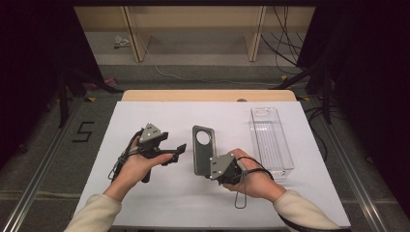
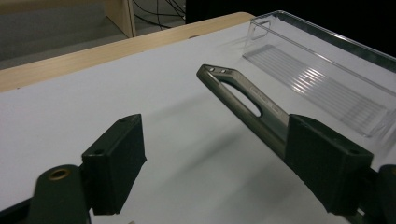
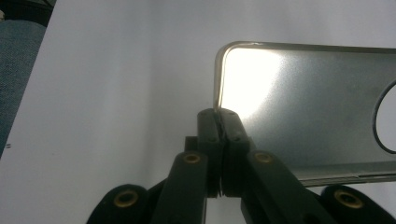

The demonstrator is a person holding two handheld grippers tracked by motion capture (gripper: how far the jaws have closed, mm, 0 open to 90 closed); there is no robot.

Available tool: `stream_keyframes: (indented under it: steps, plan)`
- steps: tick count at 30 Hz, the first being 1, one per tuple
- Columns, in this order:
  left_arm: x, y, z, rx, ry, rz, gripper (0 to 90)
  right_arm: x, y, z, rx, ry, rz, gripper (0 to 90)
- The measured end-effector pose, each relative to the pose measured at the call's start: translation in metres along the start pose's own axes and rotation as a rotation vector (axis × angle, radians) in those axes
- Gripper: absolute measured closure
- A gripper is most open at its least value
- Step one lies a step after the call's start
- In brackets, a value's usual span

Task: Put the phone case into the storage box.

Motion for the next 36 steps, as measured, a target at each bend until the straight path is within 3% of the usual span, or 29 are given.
stream_keyframes:
  steps: [5, 9, 15, 21, 26, 36]
  plan:
    - [0.014, -0.001, 0.012, -0.033, 0.049, 0.006, 24.6, 0.001, 0.002, 0.002, -0.005, 0.008, 0.007, 89.6]
    - [0.025, 0.002, 0.018, -0.098, 0.099, 0.014, 27.7, 0.002, 0.003, 0.003, -0.017, 0.004, 0.000, 89.6]
    - [0.038, 0.004, 0.024, -0.153, 0.142, 0.025, 32.3, 0.003, 0.004, 0.004, -0.026, 0.007, 0.005, 89.6]
    - [0.046, 0.010, 0.027, -0.191, 0.160, 0.050, 36.4, 0.004, 0.003, 0.005, -0.039, 0.000, -0.013, 89.6]
    - [0.050, 0.013, 0.025, -0.245, 0.174, 0.039, 42.0, 0.003, 0.004, 0.005, -0.033, 0.008, -0.007, 89.5]
    - [0.055, 0.010, 0.021, -0.288, 0.196, 0.017, 50.5, 0.004, 0.004, 0.007, -0.047, 0.010, -0.013, 89.6]
Point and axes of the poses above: each handheld gripper's, and its own axes: x roughly forward along the jaws, z roughly out of its top, y roughly to its left, the point moved 5 cm from there along x, roughly forward along the jaws, and after that the axes turned 4 degrees about -z, right-handed, at the moved point
